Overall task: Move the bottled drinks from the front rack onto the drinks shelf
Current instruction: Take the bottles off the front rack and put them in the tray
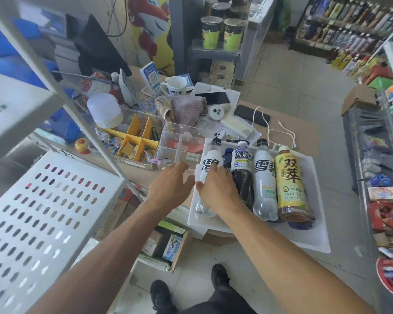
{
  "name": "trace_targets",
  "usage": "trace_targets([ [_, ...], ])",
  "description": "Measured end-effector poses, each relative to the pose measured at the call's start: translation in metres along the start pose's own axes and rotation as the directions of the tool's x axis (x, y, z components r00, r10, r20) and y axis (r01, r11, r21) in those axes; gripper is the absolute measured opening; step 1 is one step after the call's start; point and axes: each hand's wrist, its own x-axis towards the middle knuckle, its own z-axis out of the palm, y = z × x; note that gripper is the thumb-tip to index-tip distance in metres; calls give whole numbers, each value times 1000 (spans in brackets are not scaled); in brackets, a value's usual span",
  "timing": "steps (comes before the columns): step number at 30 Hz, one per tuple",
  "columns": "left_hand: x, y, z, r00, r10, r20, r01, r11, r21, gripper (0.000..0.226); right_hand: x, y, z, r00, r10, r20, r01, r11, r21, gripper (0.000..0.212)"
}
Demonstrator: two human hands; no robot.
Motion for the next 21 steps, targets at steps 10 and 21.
trace_targets([
  [10,-35,12,-48,940,-202,-275,216,976,19,30,31,-18,-72,811,-538,228,574,808,-133,46],
  [21,-143,-3,-142,696,-339,-633,486,871,69,36,-17,-135,-125,345,-930,124,927,317,-199,40],
])
